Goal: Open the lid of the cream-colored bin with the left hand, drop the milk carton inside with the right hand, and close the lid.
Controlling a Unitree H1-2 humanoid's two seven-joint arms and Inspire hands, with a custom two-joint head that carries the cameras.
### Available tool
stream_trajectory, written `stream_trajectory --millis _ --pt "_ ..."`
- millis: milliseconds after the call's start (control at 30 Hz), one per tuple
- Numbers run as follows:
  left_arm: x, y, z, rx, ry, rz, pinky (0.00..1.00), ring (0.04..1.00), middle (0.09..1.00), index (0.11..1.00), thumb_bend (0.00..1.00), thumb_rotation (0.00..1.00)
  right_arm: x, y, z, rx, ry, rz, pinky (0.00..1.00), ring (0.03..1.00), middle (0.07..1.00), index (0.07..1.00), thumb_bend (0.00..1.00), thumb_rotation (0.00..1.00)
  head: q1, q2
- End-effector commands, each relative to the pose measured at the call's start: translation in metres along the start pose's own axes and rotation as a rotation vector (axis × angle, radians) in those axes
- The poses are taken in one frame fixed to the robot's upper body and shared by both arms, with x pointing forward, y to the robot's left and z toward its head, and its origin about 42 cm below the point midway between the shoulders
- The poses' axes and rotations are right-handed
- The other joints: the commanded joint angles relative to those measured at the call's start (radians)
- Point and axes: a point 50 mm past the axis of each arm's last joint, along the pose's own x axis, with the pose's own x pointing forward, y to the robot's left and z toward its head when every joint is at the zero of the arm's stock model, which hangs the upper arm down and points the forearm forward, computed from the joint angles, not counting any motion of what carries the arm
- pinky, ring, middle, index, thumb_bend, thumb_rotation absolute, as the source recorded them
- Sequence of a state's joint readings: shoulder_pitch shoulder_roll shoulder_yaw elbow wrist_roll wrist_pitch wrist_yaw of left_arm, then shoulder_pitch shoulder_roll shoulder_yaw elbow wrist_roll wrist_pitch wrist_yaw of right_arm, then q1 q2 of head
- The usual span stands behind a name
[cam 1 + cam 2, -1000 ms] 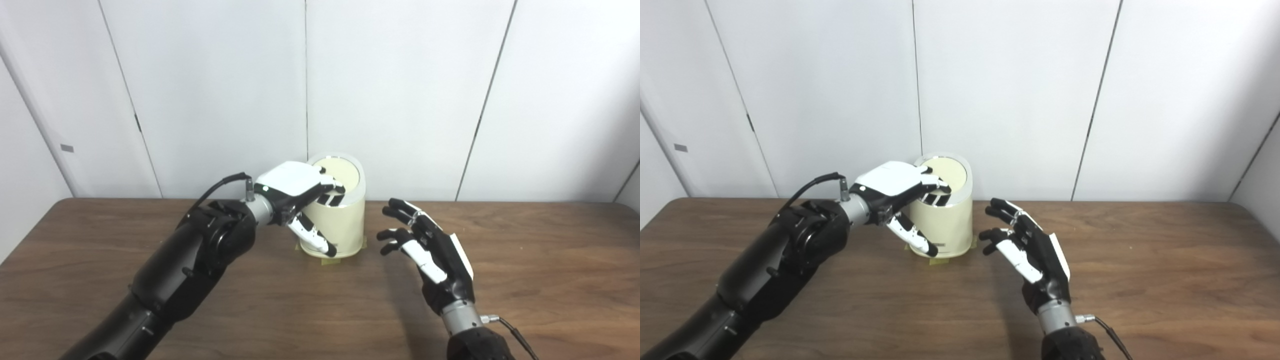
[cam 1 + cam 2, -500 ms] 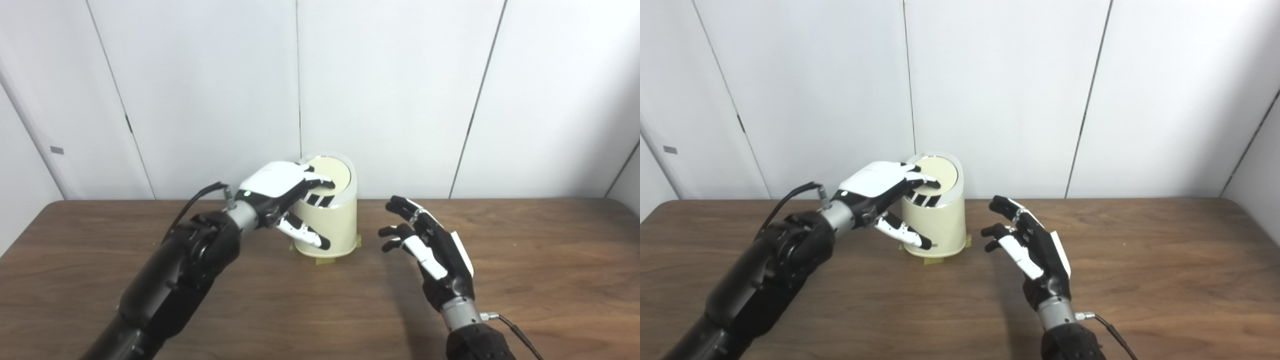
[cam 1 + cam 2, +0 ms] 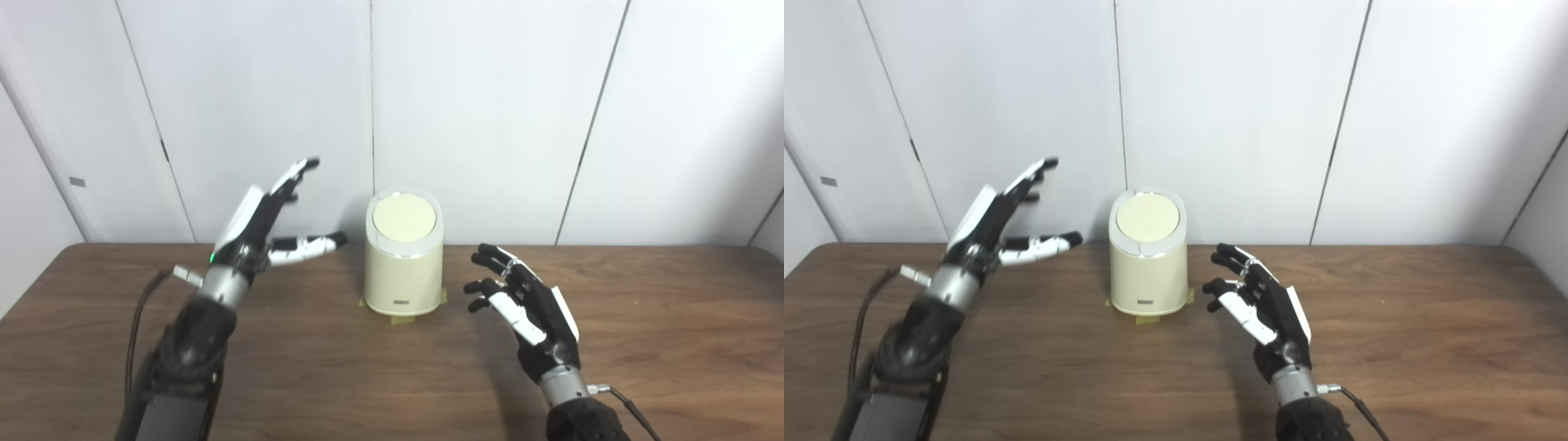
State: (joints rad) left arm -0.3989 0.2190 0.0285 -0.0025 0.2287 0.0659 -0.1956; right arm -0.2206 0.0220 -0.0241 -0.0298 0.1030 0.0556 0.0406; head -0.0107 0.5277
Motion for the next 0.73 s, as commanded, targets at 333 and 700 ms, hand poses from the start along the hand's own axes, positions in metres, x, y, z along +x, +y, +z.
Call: stream_trajectory --millis 333,700 --pt "-0.078 -0.012 -0.039 -0.241 0.011 0.124 0.52 0.645 0.71 0.759 0.7 0.26 0.002 -0.014 0.018 -0.152 -0.105 -0.009 0.55 0.706 0.772 0.759 0.78 0.39 -0.015 0.001" --pt "-0.084 -0.022 -0.04 -0.276 -0.009 0.119 0.54 0.673 0.744 0.772 0.68 0.23 -0.003 -0.019 0.014 -0.151 -0.109 0.001 0.59 0.752 0.813 0.778 0.78 0.38 -0.008 0.001"
